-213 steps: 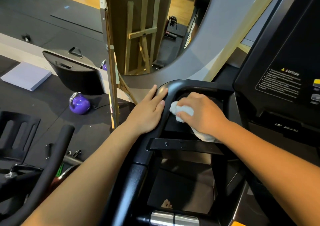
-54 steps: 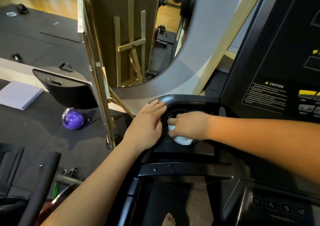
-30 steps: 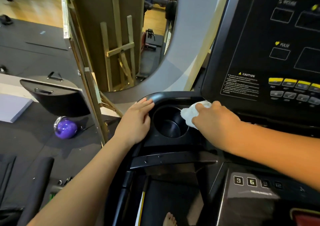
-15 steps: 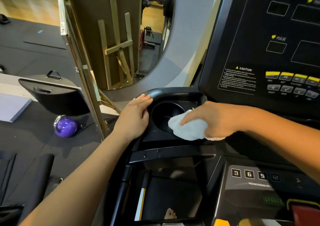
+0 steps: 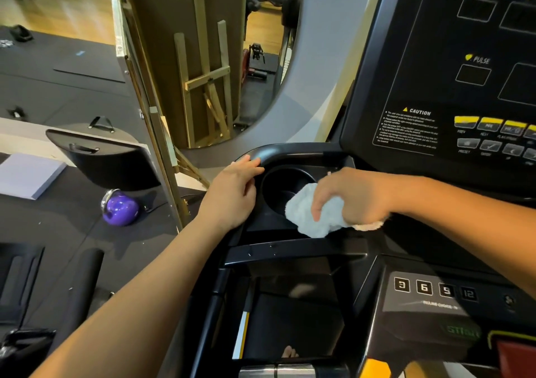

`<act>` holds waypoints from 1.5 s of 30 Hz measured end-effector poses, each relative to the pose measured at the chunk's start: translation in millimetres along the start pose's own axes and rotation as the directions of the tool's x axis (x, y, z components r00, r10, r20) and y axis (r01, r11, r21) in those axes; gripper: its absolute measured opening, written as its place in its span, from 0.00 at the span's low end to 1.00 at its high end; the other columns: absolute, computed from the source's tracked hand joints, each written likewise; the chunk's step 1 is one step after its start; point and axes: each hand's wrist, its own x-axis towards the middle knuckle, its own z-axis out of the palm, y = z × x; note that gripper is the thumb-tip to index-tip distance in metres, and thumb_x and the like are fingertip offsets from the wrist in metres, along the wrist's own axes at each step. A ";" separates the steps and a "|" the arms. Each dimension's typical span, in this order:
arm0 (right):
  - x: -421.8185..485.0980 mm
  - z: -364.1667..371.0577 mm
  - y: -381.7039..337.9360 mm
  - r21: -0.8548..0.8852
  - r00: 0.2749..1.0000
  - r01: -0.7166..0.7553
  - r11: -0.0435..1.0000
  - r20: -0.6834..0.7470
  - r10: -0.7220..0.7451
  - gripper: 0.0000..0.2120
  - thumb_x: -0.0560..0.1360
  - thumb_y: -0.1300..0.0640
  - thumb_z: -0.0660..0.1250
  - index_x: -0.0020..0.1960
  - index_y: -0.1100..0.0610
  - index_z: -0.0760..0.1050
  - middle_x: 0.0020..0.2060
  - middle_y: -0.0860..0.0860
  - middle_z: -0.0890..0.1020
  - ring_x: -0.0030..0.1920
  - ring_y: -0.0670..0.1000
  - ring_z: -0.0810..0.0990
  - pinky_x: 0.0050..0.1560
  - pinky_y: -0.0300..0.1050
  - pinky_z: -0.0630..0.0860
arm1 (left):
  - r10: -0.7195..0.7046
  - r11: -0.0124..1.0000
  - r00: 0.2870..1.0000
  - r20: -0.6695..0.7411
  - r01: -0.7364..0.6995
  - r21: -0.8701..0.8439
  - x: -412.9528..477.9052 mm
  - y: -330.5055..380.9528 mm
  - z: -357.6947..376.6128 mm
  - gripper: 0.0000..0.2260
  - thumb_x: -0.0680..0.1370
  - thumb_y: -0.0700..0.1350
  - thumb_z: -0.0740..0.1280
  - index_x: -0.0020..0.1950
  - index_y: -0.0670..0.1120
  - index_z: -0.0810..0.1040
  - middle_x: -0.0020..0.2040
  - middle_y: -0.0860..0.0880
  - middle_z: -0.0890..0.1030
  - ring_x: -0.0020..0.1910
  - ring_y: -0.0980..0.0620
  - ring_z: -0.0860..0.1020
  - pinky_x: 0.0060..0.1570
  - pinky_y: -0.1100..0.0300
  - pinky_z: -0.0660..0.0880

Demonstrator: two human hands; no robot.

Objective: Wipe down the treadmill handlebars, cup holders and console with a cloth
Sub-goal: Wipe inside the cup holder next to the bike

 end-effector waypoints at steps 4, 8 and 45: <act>-9.2 6.6 -0.8 0.114 0.993 0.056 0.992 -0.107 -0.044 0.26 0.67 0.70 0.65 0.44 0.37 0.78 0.55 0.44 0.76 0.58 0.49 0.76 0.60 0.48 0.74 | 0.058 0.998 0.998 -0.003 -0.058 0.036 -3.1 5.6 -0.7 0.13 0.81 0.43 0.61 0.62 0.47 0.81 0.67 0.50 0.78 0.75 0.47 0.65 0.74 0.50 0.58; 4.0 1.2 -1.8 0.454 0.906 0.162 0.876 -0.420 0.049 0.29 0.66 0.76 0.60 0.44 0.42 0.83 0.51 0.43 0.82 0.54 0.56 0.80 0.56 0.58 0.77 | 0.014 0.990 0.982 0.188 0.013 -0.139 -7.5 12.6 -4.0 0.20 0.81 0.60 0.52 0.54 0.58 0.83 0.65 0.52 0.79 0.79 0.49 0.54 0.72 0.59 0.42; 14.3 -49.2 -45.2 0.554 0.859 0.276 0.785 -0.509 0.057 0.22 0.67 0.61 0.78 0.56 0.45 0.77 0.49 0.48 0.81 0.50 0.49 0.80 0.50 0.45 0.77 | -0.023 0.997 0.991 0.135 0.033 -0.073 1.9 59.9 -86.3 0.12 0.73 0.42 0.75 0.53 0.54 0.82 0.50 0.55 0.79 0.52 0.55 0.77 0.59 0.49 0.74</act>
